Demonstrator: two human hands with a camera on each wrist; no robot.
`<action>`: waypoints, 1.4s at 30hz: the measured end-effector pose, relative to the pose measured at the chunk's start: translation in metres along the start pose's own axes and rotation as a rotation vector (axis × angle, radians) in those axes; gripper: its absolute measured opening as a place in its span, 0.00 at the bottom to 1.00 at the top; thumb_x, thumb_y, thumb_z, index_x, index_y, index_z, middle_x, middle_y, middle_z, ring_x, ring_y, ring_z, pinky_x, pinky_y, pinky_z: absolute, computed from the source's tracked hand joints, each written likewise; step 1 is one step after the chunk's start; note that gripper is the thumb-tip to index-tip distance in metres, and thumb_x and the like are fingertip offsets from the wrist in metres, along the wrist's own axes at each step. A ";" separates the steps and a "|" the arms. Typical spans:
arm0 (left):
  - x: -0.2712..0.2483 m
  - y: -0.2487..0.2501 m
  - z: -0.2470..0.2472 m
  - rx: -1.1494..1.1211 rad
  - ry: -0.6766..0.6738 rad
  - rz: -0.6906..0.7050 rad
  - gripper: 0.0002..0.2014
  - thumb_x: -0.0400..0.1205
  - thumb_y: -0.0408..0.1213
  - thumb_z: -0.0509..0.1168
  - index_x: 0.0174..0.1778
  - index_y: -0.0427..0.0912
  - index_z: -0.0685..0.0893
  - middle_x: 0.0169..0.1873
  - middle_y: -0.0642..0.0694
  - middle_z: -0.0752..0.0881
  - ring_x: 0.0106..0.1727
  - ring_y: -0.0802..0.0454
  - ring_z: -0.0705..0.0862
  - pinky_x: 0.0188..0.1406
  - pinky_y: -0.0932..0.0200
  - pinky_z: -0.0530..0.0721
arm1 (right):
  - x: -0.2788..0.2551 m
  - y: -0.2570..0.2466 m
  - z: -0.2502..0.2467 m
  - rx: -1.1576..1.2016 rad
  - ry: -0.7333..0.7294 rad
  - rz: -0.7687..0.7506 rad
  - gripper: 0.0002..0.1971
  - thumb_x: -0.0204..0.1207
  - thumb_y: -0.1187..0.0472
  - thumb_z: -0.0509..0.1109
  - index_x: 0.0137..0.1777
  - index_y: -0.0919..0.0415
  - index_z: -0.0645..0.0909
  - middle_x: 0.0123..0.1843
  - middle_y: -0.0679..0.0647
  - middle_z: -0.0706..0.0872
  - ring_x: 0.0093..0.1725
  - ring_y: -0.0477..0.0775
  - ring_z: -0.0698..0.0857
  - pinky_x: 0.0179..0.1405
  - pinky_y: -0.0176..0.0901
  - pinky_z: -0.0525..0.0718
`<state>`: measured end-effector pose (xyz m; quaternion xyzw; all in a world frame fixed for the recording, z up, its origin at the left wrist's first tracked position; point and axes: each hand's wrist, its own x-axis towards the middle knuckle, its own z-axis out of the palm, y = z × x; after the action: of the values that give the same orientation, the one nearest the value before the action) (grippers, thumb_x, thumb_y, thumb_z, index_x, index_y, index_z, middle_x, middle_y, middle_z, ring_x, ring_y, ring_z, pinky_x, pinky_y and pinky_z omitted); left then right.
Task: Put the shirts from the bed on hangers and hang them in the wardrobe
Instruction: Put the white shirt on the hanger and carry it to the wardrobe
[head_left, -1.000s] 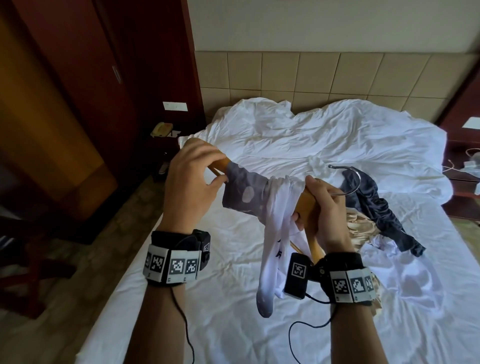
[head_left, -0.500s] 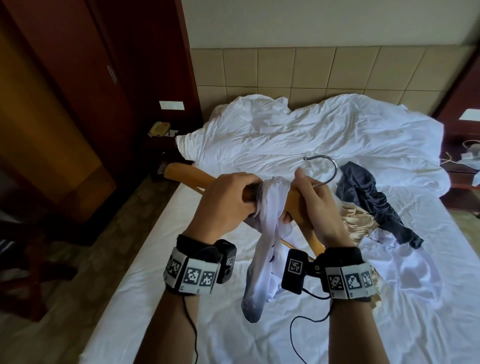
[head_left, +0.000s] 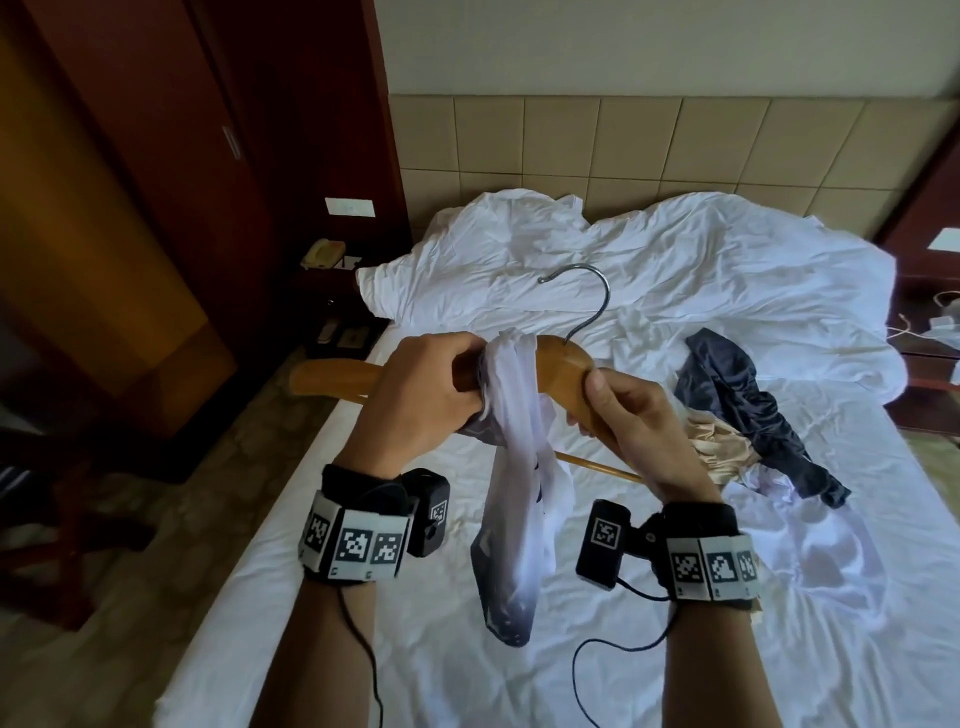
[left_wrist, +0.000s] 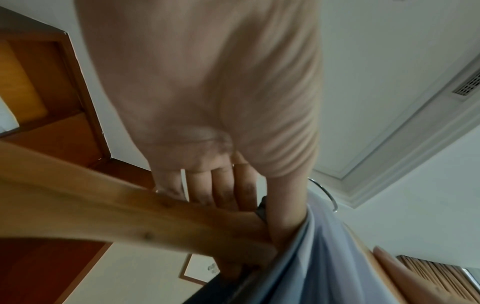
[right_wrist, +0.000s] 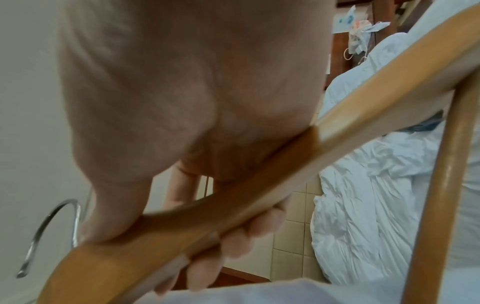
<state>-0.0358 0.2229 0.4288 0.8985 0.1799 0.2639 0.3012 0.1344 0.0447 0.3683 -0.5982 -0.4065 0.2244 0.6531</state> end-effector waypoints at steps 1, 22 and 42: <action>-0.001 0.001 0.000 -0.010 -0.007 -0.002 0.12 0.76 0.33 0.76 0.55 0.45 0.92 0.43 0.55 0.93 0.47 0.58 0.91 0.50 0.46 0.90 | 0.001 0.001 -0.002 0.001 -0.016 0.002 0.30 0.83 0.33 0.70 0.42 0.63 0.87 0.39 0.67 0.84 0.37 0.58 0.79 0.41 0.52 0.77; 0.000 0.006 0.001 0.051 -0.209 0.027 0.11 0.84 0.46 0.66 0.61 0.51 0.79 0.44 0.50 0.89 0.44 0.48 0.89 0.48 0.38 0.87 | 0.011 -0.004 0.004 -0.157 0.048 -0.155 0.24 0.91 0.49 0.65 0.40 0.68 0.85 0.32 0.61 0.85 0.30 0.54 0.79 0.35 0.45 0.78; 0.008 0.009 -0.005 -0.338 0.306 0.090 0.15 0.84 0.28 0.71 0.67 0.38 0.82 0.51 0.46 0.90 0.52 0.45 0.89 0.50 0.44 0.88 | 0.021 0.037 -0.019 -0.228 0.369 0.021 0.17 0.90 0.53 0.70 0.40 0.59 0.88 0.35 0.53 0.90 0.30 0.50 0.82 0.35 0.50 0.77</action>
<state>-0.0312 0.2224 0.4410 0.7919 0.1361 0.4365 0.4047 0.1683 0.0562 0.3391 -0.7035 -0.2965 0.0703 0.6420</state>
